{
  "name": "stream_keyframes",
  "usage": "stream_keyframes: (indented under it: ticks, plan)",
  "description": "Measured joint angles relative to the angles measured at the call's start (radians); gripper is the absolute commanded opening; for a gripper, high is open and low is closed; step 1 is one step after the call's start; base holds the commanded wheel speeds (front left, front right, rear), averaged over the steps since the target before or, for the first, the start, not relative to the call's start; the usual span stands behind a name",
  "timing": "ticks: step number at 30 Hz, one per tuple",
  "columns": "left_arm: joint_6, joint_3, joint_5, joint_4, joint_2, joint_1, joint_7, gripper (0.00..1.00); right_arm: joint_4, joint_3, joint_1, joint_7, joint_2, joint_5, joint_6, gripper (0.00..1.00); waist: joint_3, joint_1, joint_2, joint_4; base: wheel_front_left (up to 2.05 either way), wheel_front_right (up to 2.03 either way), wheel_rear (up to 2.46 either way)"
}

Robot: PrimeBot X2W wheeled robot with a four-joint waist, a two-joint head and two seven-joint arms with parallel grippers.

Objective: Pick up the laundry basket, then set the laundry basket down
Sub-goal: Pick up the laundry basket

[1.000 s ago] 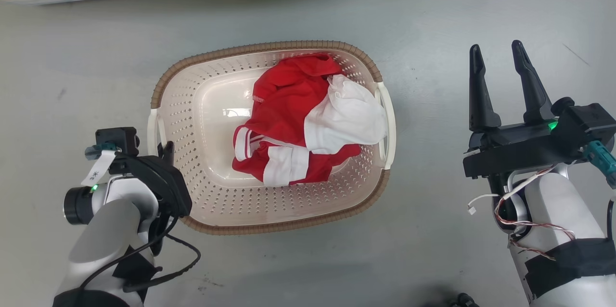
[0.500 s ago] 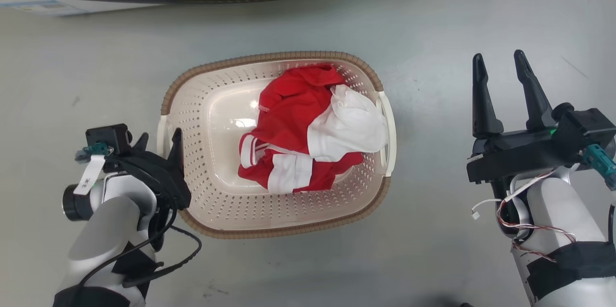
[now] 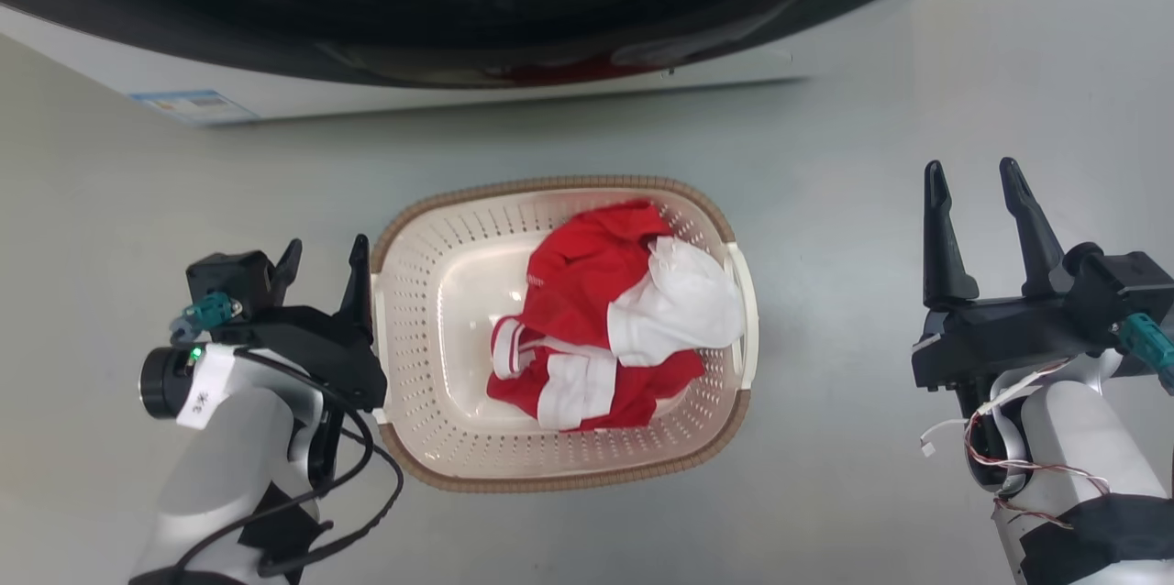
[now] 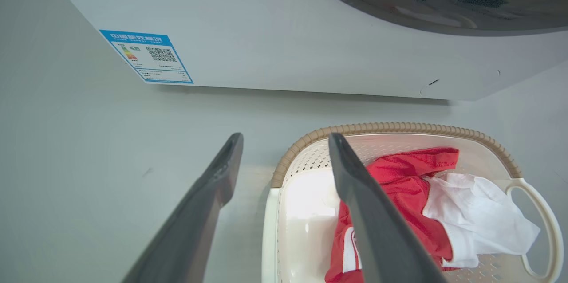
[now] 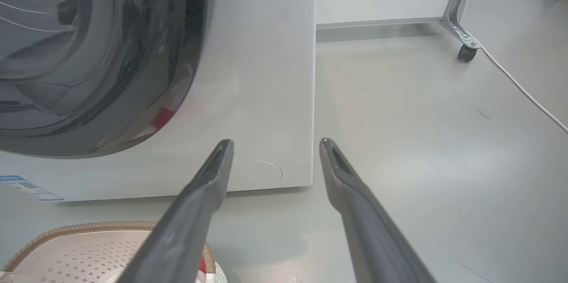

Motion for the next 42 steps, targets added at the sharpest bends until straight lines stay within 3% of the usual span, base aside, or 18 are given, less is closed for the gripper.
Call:
stream_keyframes:
  ticks: [23,42]
  plan:
    - [0.082,0.026,0.093,-0.404,0.025,0.274,0.0,1.0,0.014,-0.026,0.12,0.0,0.001,-0.007,0.0,1.0,-0.322,-0.0002,0.0,0.03,0.0,0.0,0.0]
    - [0.124,0.024,0.146,-0.627,0.059,0.472,0.0,1.0,0.044,0.007,0.2,0.0,0.0,-0.014,0.026,1.0,-0.491,-0.0001,0.0,0.031,0.0,0.0,0.0]
